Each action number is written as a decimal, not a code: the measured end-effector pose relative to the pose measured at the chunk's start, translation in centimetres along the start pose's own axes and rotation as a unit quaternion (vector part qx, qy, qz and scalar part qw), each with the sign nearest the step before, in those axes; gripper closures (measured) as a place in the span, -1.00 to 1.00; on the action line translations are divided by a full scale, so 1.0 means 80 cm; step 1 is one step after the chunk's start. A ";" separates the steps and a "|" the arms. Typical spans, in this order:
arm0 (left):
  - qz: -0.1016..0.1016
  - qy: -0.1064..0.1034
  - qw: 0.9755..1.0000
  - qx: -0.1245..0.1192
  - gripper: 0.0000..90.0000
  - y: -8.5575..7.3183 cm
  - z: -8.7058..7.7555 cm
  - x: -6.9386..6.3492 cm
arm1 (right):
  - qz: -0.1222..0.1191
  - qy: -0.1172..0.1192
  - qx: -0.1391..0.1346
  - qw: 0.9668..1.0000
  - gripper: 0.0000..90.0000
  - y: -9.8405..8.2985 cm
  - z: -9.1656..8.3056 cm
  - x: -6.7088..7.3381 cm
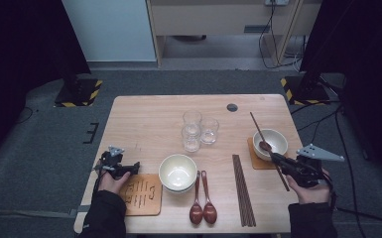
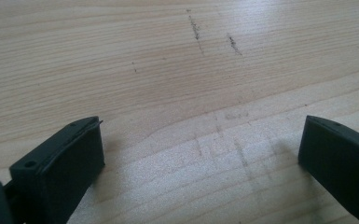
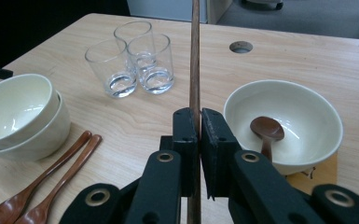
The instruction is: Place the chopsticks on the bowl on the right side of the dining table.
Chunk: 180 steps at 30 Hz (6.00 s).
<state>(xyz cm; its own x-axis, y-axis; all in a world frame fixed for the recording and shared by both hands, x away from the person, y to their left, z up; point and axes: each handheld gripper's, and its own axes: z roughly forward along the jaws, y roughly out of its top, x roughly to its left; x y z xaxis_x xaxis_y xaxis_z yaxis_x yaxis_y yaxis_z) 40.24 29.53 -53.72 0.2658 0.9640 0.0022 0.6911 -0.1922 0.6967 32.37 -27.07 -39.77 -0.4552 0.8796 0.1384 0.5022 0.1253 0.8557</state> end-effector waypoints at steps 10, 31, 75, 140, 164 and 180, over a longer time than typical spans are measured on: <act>0.000 0.000 1.000 0.000 -1.00 0.000 0.000 0.000 | 0.000 -0.003 -0.009 1.000 0.89 0.007 -0.003 -0.008; 0.000 0.000 1.000 0.000 -1.00 0.000 0.000 0.000 | 0.007 -0.018 -0.015 1.000 0.89 0.019 0.000 -0.049; 0.000 0.000 1.000 0.000 -1.00 0.000 0.000 0.000 | 0.006 -0.051 0.068 0.996 0.89 -0.001 0.095 -0.113; 0.000 0.000 1.000 0.000 -1.00 0.000 0.000 0.000 | -0.023 -0.034 0.005 0.999 -0.12 0.008 0.029 -0.029; 0.000 0.000 1.000 0.000 -1.00 0.000 0.000 0.000 | -0.058 -0.004 0.020 0.998 0.02 -0.023 0.044 0.029; 0.000 0.000 1.000 0.000 -1.00 0.000 0.000 0.000 | -0.075 0.001 0.055 0.996 0.16 -0.067 0.055 0.035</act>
<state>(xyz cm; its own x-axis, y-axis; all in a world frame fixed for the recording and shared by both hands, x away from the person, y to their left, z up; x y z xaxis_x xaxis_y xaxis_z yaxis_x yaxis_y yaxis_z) 40.23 29.53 -53.72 0.2657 0.9641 0.0023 0.6912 -0.1922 0.6967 31.65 -23.28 -46.18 -0.5318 0.8468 0.0146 0.5065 0.3042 0.8068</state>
